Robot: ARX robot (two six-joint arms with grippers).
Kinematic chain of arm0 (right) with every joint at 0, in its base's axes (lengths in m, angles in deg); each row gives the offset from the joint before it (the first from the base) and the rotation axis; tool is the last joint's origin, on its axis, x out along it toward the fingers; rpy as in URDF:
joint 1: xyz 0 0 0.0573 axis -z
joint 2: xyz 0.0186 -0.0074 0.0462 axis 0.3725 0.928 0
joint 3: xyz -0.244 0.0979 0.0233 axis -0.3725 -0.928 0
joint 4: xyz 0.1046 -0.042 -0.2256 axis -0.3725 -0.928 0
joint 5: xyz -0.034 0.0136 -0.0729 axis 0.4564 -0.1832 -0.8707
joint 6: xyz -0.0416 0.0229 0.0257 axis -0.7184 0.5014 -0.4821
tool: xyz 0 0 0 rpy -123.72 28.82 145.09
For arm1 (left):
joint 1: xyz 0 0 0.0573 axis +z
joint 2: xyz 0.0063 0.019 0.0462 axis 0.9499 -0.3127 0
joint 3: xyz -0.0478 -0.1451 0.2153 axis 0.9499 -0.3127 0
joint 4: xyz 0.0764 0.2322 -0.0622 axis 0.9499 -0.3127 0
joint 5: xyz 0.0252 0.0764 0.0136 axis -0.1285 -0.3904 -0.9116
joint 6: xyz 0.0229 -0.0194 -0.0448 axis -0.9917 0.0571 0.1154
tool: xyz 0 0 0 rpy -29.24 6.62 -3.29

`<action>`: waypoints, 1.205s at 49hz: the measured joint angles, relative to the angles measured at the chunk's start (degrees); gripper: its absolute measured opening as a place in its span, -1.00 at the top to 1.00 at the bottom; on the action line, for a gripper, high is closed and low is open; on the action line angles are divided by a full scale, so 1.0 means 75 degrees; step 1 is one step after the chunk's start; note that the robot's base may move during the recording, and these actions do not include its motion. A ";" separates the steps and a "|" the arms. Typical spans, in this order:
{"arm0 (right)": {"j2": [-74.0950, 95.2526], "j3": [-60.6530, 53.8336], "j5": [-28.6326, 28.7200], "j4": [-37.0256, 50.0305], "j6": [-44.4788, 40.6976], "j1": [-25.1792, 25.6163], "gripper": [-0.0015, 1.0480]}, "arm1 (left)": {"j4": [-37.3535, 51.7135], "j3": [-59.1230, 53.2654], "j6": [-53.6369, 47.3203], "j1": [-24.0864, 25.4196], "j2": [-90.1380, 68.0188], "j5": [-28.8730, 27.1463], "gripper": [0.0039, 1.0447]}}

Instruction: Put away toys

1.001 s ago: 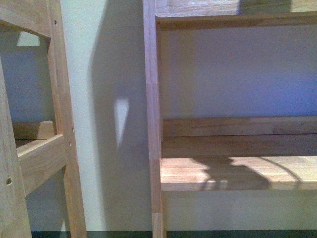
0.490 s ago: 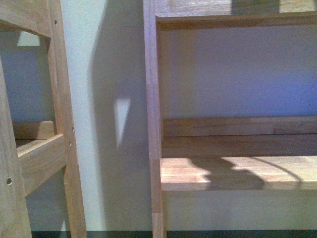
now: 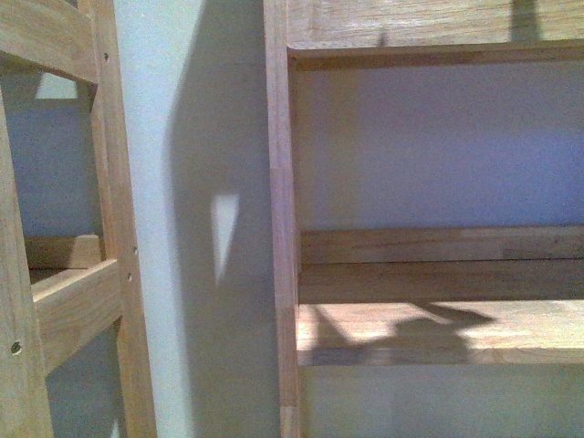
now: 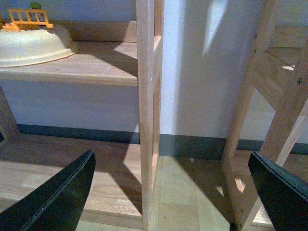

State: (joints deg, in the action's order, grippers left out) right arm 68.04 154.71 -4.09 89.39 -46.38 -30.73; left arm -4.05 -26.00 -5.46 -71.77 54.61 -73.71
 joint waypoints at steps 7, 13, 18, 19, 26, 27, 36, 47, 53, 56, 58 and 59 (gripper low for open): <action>-0.1778 -0.1897 -0.0248 0.0187 -0.0679 0.0178 -0.87 | 0.0000 0.0000 0.0000 0.0000 0.0000 0.0000 -0.89; -0.3144 -0.3261 -0.0294 0.0076 -0.0959 0.0283 -0.87 | 0.0000 0.0000 0.0000 0.0000 0.0000 0.0000 -0.89; -0.4217 -0.4339 -0.0405 -0.0140 -0.1032 0.0428 -0.87 | 0.0000 0.0000 0.0000 0.0000 0.0000 0.0000 -0.89; -0.4325 -0.4450 -0.0405 -0.0166 -0.1032 0.0446 -0.87 | 0.0000 0.0000 0.0000 0.0000 0.0000 0.0000 -0.89; -0.5639 -0.5808 -0.0484 -0.0600 -0.0930 0.0775 -0.87 | 0.0000 0.0000 0.0000 0.0000 0.0000 0.0000 -0.89; -0.5732 -0.5901 -0.0493 -0.0632 -0.0921 0.0801 -0.87 | 0.0000 0.0000 0.0000 0.0000 0.0000 -0.0003 -0.89; -0.7032 -0.7271 -0.0647 -0.1020 -0.0863 0.1032 -0.87 | 0.0000 0.0000 0.0000 0.0000 0.0000 0.0000 -0.89; -0.8093 -0.9087 -0.1154 -0.0676 -0.0994 0.0414 -0.87 | 0.0000 0.0000 0.0003 0.0000 0.0000 0.0000 -0.89; -0.8480 -0.9917 -0.1247 0.0023 -0.1571 -0.0012 -0.87 | 0.0000 0.0000 0.0003 0.0000 0.0000 0.0000 -0.89; -0.8641 -1.0191 -0.1256 0.0044 -0.1801 -0.0050 -0.87 | 0.0000 0.0000 0.0000 0.0000 0.0000 0.0000 -0.89; -0.8676 -1.0130 -0.1582 -0.0481 -0.1871 -0.0134 -0.79 | 0.0000 0.0000 0.0000 0.0000 0.0000 0.0000 -0.89; -0.8690 -1.0063 -0.1897 -0.0900 -0.1906 -0.0166 -0.72 | 0.0000 0.0000 0.0003 0.0000 0.0000 -0.0003 -0.89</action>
State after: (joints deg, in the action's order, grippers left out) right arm 2.86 79.24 -18.32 82.63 -60.68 -31.98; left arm -4.05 -26.00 -5.44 -71.77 54.61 -73.73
